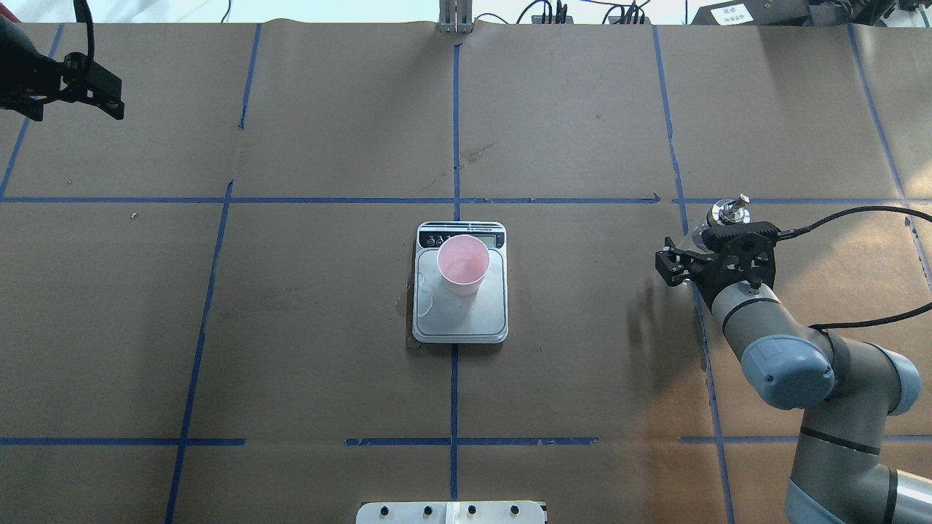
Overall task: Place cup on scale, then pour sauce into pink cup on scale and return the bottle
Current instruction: 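Reach the right gripper to the glass bottle and grasp its neck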
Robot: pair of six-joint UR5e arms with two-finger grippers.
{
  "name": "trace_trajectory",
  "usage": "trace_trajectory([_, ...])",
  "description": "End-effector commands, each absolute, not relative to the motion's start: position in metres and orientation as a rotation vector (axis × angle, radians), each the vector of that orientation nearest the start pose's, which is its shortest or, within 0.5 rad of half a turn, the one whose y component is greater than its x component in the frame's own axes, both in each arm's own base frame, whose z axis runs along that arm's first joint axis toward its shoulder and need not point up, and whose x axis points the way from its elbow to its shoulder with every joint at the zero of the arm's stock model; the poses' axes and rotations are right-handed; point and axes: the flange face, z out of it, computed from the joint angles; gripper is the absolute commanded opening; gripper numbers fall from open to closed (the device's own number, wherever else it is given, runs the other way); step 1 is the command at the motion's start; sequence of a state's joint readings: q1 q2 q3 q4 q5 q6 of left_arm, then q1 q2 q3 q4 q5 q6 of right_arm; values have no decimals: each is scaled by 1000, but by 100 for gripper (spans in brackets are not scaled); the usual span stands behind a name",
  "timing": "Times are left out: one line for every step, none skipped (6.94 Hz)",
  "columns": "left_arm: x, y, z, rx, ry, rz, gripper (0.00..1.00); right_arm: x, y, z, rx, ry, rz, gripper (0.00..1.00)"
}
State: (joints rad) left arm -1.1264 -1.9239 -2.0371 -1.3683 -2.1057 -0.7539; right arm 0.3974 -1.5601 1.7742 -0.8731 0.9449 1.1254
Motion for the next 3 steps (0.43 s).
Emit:
trace_trajectory([161, -528, 285, 205, 770, -134, 100, -397, -381, 476, 898, -561, 238, 100])
trace_trajectory([161, -528, 284, 204, 771, -135, 100, -398, -381, 475, 901, -570, 238, 94])
trace_trajectory([161, -528, 284, 203, 774, -136, 100, -396, -381, 471, 913, -600, 249, 10])
